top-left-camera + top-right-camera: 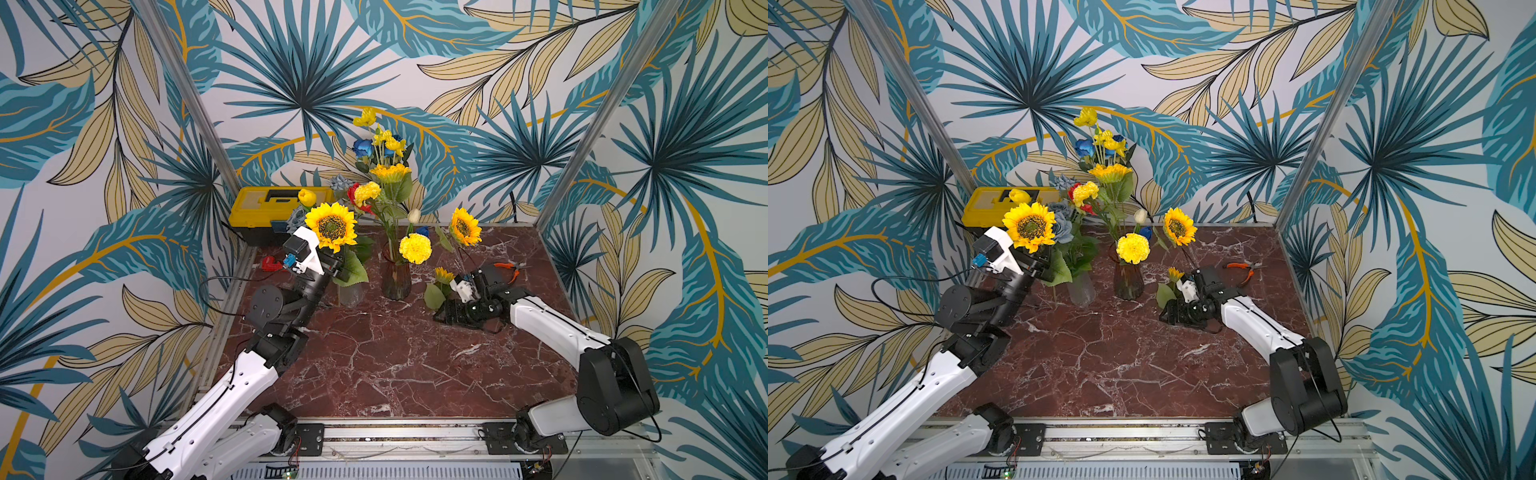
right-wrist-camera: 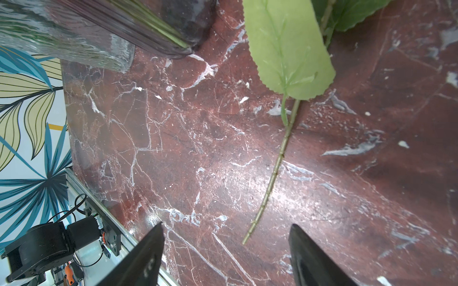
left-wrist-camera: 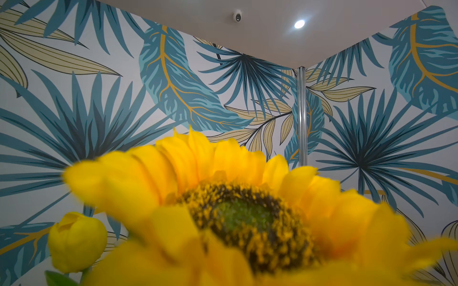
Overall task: Pick out yellow flowers from the vase
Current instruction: Pick up the flower from the vase, then place the flower at the center of the board.
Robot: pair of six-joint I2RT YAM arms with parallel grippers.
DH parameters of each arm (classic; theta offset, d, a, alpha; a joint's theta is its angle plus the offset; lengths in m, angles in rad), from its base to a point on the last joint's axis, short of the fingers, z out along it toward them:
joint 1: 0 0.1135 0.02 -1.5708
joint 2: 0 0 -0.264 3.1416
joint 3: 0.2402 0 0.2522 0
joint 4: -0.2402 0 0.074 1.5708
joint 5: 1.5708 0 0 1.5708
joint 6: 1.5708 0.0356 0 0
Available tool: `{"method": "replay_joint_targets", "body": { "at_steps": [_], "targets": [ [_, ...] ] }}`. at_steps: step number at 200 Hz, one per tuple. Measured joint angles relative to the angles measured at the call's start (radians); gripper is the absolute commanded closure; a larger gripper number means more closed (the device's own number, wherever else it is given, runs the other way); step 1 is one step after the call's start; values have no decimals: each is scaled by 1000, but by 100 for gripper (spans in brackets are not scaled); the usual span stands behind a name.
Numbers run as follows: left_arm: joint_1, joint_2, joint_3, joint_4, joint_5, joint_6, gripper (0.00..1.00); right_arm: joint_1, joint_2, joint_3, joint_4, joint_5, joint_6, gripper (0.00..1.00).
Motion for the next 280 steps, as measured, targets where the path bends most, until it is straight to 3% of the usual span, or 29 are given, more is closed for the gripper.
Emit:
{"method": "replay_joint_targets", "body": {
  "at_steps": [58, 78, 121, 181, 254, 267, 280],
  "targets": [
    [0, -35, -56, -14, 94, -130, 90, 3, -231, -33, 66, -67, -65, 21],
    [0, -42, -77, -16, 125, -175, 89, 23, -302, -51, 106, -136, -104, 12],
    [-3, -31, -86, -20, 192, -290, 89, 198, -415, -67, 209, -253, -192, 7],
    [-79, 43, -85, -24, 239, -383, 89, 407, -392, -67, 397, -272, -211, 7],
    [-111, 47, -85, -21, 267, -456, 89, 494, -245, -11, 629, -231, -176, 8],
    [-114, 50, -85, -21, 276, -462, 89, 505, -212, 0, 653, -225, -172, 12],
    [-116, 51, -85, -21, 280, -465, 89, 519, -181, 15, 674, -216, -164, 23]
  ]
}}
